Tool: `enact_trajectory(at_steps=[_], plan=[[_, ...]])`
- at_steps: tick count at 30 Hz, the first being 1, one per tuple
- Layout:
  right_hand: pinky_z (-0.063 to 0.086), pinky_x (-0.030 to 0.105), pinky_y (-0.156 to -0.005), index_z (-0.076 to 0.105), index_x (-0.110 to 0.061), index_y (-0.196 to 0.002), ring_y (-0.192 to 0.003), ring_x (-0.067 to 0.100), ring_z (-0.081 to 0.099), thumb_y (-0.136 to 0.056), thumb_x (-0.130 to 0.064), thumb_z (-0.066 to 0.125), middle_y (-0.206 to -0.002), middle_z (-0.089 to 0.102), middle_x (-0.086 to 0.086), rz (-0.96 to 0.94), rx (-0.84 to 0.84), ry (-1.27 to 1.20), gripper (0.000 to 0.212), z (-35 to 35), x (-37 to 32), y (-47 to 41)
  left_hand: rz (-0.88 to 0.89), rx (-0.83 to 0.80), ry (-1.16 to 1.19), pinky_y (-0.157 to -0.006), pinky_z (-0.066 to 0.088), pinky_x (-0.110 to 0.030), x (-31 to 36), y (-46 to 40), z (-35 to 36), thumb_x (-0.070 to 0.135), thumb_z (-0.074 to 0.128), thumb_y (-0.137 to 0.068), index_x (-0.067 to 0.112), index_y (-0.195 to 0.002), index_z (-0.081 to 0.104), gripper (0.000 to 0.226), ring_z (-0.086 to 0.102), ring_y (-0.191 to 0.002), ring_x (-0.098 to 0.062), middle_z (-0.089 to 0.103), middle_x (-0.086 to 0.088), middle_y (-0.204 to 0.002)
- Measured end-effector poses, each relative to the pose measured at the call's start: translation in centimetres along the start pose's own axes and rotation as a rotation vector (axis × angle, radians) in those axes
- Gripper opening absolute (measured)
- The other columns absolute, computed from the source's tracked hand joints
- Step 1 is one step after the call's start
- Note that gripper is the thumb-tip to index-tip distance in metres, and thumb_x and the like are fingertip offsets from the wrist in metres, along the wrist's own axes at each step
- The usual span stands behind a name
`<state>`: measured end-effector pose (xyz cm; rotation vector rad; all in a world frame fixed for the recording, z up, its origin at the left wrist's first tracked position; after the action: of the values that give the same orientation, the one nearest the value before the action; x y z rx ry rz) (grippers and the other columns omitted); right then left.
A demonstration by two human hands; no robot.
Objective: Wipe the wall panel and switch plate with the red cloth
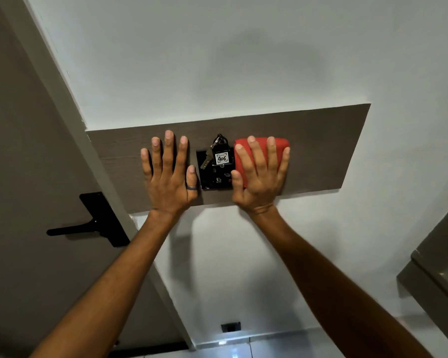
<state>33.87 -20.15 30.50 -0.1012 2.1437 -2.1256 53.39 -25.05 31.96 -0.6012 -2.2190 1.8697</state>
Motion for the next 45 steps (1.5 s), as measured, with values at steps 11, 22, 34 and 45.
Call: enact_trajectory(at_steps=[11,22,34,45], plan=[[0.019,0.059,-0.129,0.052,-0.025,-0.149,-0.148,0.037,0.043,-0.102,-0.039,0.048,-0.15,0.057,0.009,-0.129,-0.06,0.008,0.049,-0.6,-0.5,-0.2,-0.026,0.002,-0.028,-0.129,0.004,-0.05,-0.6,0.3,0.0,0.04,0.037,-0.104,0.019,-0.163,0.019,0.065,0.001,-0.159,-0.026,0.0,-0.002,-0.172],[0.027,0.058,-0.125,0.048,-0.026,-0.152,-0.148,0.035,0.042,-0.099,-0.04,0.053,-0.151,0.052,0.008,-0.287,-0.064,0.04,0.055,-0.6,0.9,2.3,-0.014,0.006,-0.033,-0.129,0.003,-0.05,-0.6,0.2,0.0,0.041,0.037,-0.103,0.018,-0.163,0.016,0.066,-0.001,-0.159,-0.026,-0.002,-0.002,-0.172],[0.021,0.056,-0.129,0.049,-0.028,-0.151,-0.153,0.033,0.037,-0.101,-0.041,0.052,-0.156,0.05,0.005,-0.029,0.015,0.055,0.051,-0.7,3.5,-2.0,-0.007,0.019,-0.033,-0.129,0.003,-0.051,-0.6,0.4,0.1,0.04,0.037,-0.103,0.016,-0.162,0.019,0.066,0.0,-0.159,-0.027,0.0,-0.003,-0.172],[0.026,0.058,-0.127,0.057,-0.026,-0.146,-0.154,0.03,0.037,-0.101,-0.038,0.058,-0.155,0.054,0.005,0.167,0.052,0.053,0.046,-1.0,2.8,-3.6,-0.004,0.042,-0.046,-0.129,0.006,-0.053,-0.7,0.5,0.7,0.041,0.038,-0.103,0.014,-0.162,0.025,0.066,0.007,-0.159,-0.03,0.009,-0.007,-0.172]])
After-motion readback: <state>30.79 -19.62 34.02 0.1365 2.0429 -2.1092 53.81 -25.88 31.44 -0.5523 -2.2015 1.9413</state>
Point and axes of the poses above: each hand's wrist, its own y-axis away from the middle knuckle, its own z-axis out of the palm, x = y × z, the point moved 8 cm from there along -y, towards the middle knuckle
